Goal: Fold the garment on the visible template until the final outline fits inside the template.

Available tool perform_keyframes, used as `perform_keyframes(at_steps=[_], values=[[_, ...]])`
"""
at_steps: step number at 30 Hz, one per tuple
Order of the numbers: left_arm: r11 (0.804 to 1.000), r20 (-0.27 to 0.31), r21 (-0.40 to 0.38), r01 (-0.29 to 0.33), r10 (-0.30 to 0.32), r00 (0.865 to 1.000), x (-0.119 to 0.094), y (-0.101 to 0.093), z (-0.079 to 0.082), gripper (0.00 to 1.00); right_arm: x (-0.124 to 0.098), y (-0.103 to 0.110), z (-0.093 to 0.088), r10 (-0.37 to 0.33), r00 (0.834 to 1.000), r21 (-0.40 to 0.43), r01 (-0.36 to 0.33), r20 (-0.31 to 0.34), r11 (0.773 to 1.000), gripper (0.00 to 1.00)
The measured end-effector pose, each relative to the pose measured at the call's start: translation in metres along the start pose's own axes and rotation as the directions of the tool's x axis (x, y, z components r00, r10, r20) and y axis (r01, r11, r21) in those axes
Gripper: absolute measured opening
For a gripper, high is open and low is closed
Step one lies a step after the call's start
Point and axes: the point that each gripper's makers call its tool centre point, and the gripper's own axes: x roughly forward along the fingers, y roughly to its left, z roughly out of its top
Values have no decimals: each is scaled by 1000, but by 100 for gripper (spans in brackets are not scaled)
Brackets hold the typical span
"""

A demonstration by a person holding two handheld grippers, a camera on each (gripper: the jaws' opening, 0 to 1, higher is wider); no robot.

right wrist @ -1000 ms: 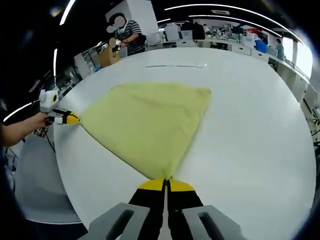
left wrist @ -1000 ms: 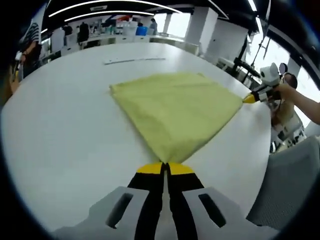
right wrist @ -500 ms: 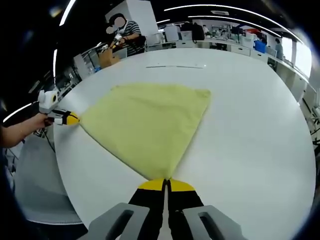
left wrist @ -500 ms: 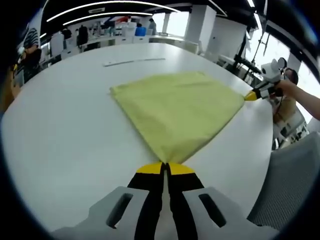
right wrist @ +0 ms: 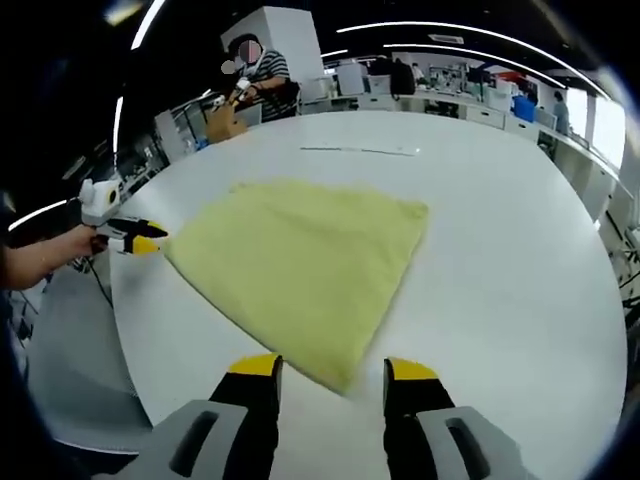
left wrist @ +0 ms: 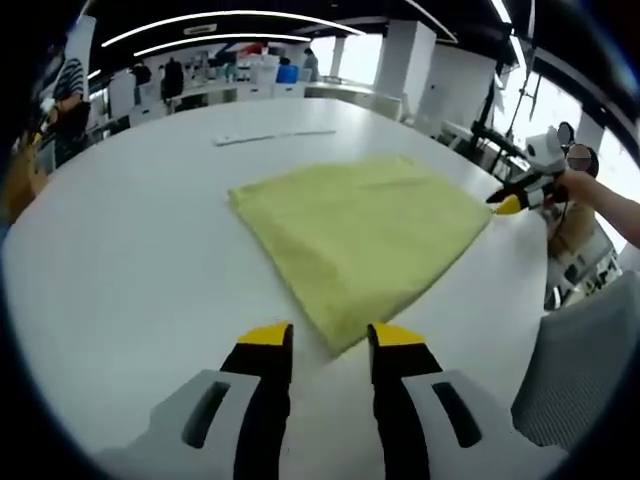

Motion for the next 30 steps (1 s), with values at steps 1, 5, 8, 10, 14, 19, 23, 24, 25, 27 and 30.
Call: perform_keyframes(at_steps=[1, 5, 8, 10, 14, 19, 23, 24, 25, 27, 30], values=[[1000, 2, 7, -10, 10, 1000, -1, 0, 2, 40, 0, 2, 2, 4, 1000, 2, -4, 4, 1000, 49], [1000, 12, 6, -22, 22, 1000, -4, -1, 6, 54, -4, 6, 10, 2, 1000, -27, -1, 27, 1000, 62], [1000, 21, 9, -23, 23, 1000, -7, -3, 10, 60, -7, 9, 14, 5, 999, -37, -3, 39, 999, 66], [1000, 30, 8, -25, 25, 999, -9, -5, 12, 64, -11, 10, 16, 1, 999, -44, 1, 50, 999, 71], [999, 46, 15, -33, 33, 998, -15, -10, 16, 73, -18, 17, 22, 7, 997, -60, -3, 75, 998, 77], [1000, 67, 11, -29, 28, 997, -27, -16, 22, 80, -29, 29, 30, 29, 994, -80, -21, 103, 997, 88], [1000, 79, 1, -31, 31, 996, -34, -18, 24, 87, -37, 38, 36, 37, 992, -96, -26, 122, 995, 94], [1000, 87, -1, -31, 31, 996, -36, -19, 25, 89, -40, 42, 38, 42, 991, -99, -29, 127, 995, 97], [1000, 95, -4, -29, 29, 995, -38, -21, 26, 90, -41, 43, 38, 43, 991, -101, -30, 130, 994, 98], [999, 101, -12, -33, 34, 994, -42, -22, 26, 94, -44, 47, 40, 47, 990, -110, -32, 133, 993, 99], [999, 100, 17, -33, 31, 994, -45, -26, 23, 99, -49, 52, 41, 53, 989, -113, -38, 139, 993, 99]])
